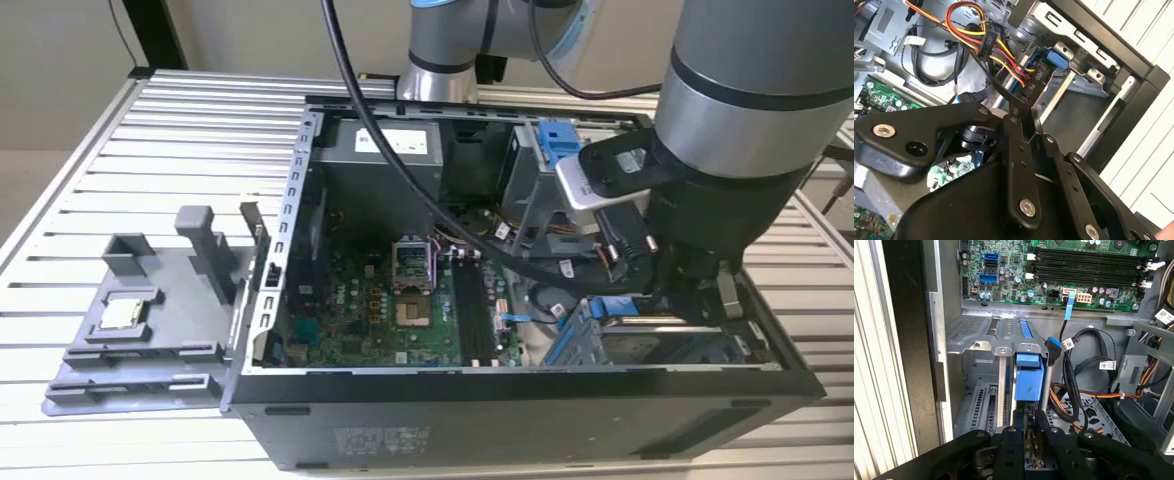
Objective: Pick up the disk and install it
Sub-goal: 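Insert the second disk wire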
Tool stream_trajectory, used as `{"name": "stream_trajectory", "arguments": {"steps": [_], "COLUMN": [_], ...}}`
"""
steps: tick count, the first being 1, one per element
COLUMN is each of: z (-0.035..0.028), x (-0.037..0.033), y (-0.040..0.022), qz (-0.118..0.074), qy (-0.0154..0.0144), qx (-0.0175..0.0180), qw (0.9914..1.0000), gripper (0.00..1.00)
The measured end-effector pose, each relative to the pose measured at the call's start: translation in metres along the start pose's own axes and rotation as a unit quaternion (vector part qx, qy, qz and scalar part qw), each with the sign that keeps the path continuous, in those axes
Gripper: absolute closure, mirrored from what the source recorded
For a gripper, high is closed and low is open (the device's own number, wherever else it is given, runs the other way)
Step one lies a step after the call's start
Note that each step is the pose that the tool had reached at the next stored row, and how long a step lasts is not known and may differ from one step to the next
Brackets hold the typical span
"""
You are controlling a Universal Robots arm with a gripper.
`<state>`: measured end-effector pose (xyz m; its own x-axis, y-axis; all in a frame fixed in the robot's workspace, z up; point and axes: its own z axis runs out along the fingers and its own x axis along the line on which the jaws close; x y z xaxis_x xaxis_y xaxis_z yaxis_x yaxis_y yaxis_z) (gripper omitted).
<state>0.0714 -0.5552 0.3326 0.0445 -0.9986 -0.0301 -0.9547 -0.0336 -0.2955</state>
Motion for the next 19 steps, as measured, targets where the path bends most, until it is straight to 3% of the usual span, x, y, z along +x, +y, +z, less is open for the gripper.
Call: {"name": "stream_trajectory", "arguments": {"steps": [8,15,19], "z": [-0.0205,-0.0269,-0.035], "x": [-0.0006,-0.0009,-0.0011], "y": [-0.0064,-0.0083,-0.0106], "qz": [0.0,0.0,0.0], "qy": [0.0001,0.0001,0.0], "qx": [-0.0003,-0.0003,-0.0003], "qw": [1.0,1.0,1.0], "gripper": [0.0,0.0,0.0]}}
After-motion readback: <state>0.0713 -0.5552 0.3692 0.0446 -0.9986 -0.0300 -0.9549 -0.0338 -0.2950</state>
